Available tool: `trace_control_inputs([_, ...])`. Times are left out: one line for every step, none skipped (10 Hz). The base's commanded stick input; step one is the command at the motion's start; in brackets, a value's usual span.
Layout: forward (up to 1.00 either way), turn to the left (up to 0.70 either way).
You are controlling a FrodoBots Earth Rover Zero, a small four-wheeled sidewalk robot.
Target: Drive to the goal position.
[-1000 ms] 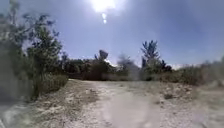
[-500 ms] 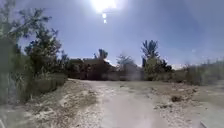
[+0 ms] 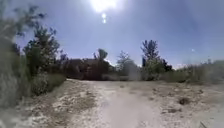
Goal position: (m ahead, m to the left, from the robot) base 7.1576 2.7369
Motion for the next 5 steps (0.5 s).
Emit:
trace_control_inputs([0.45, 0.00])
trace_control_inputs([0.45, 0.00])
trace_control_inputs([0.45, 0.00])
trace_control_inputs([0.45, 0.00])
trace_control_inputs([0.45, 0.00])
